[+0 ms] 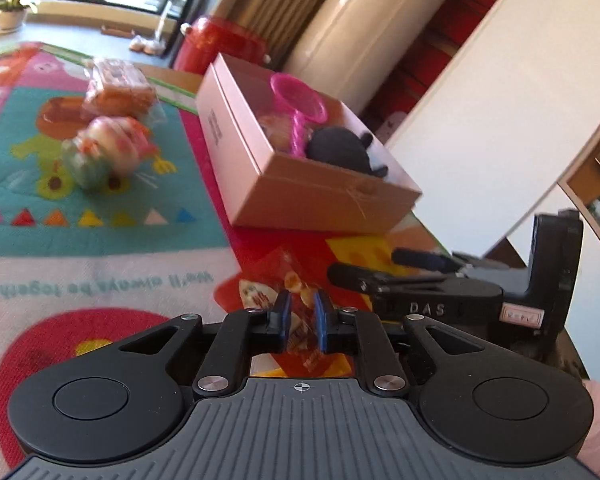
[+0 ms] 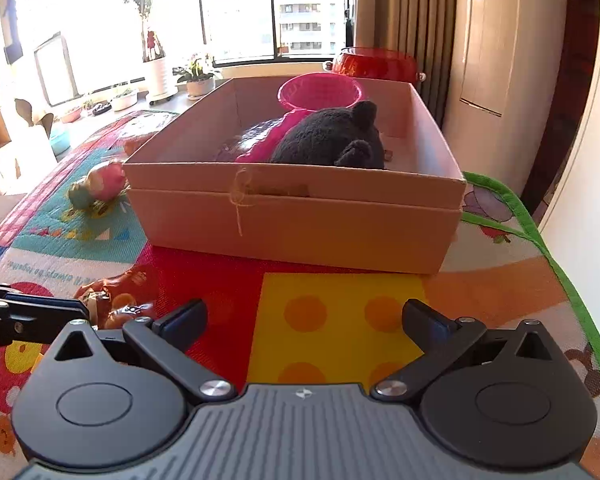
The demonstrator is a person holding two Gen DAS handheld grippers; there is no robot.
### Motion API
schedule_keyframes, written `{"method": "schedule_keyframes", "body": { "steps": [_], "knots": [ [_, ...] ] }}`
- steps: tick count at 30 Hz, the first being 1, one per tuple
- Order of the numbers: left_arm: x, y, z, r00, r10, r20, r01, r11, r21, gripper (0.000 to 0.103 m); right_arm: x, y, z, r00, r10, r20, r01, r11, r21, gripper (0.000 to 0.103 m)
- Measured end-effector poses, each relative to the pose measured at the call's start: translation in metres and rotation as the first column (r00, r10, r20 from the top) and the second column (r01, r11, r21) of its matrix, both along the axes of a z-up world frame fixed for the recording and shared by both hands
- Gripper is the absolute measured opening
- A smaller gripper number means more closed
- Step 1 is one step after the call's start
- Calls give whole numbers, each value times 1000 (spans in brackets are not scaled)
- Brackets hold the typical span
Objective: Organize objects
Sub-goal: 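Grasp the clear bread bag on the mat with the left tool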
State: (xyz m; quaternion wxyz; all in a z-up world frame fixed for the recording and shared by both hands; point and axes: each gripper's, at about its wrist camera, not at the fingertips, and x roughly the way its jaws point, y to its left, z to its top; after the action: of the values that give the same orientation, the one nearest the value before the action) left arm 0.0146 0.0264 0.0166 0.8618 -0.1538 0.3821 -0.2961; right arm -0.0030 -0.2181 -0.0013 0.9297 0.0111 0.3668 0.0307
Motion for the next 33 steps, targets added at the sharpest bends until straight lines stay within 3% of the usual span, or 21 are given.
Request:
{"method": "schedule_keyframes", "body": {
  "steps": [4, 7, 8, 10, 12, 14, 17, 21, 22, 28, 33],
  "knots": [
    [-8, 18, 19, 986, 109, 127, -118, 991, 67, 15, 1, 0, 0, 1000, -6, -9, 6, 1000, -7, 103],
    [-3, 23, 33, 946, 174, 275, -241, 943, 230, 15, 3, 3, -1, 1000, -4, -14, 3, 1000, -26, 103],
    [4, 26, 38, 937, 184, 295, -262, 932, 250, 15, 3, 4, -1, 1000, -2, -15, 2, 1000, -29, 103],
    [31, 38, 43, 936, 227, 270, -286, 936, 204, 15, 4, 3, -1, 1000, -2, -14, 2, 1000, -28, 103],
    [70, 54, 44, 934, 314, 171, -335, 936, 113, 15, 3, 3, -1, 1000, -3, -14, 2, 1000, -27, 103],
    [110, 67, 39, 917, 393, 68, -396, 917, 38, 15, 3, 3, -2, 1000, -2, -13, 2, 1000, -25, 103],
    [157, 79, 29, 879, 477, -30, -477, 879, 3, 15, 2, 2, -1, 1000, 0, -9, 0, 1000, -14, 103],
    [198, 67, 15, 890, 448, -85, -444, 894, 62, 19, 2, 0, -1, 1000, 0, -9, 0, 1000, -5, 103],
    [204, 60, 13, 898, 435, -69, -430, 899, 83, 29, 1, 1, -1, 1000, 1, -10, -1, 1000, -9, 103],
    [226, 20, 11, 931, 363, -27, -354, 919, 173, 55, 2, 3, -2, 1000, 8, -15, -8, 1000, -27, 103],
    [228, -7, 11, 946, 322, 38, -321, 913, 252, 57, 2, 2, -3, 1000, 7, -15, -8, 1000, -26, 103]
  ]
}}
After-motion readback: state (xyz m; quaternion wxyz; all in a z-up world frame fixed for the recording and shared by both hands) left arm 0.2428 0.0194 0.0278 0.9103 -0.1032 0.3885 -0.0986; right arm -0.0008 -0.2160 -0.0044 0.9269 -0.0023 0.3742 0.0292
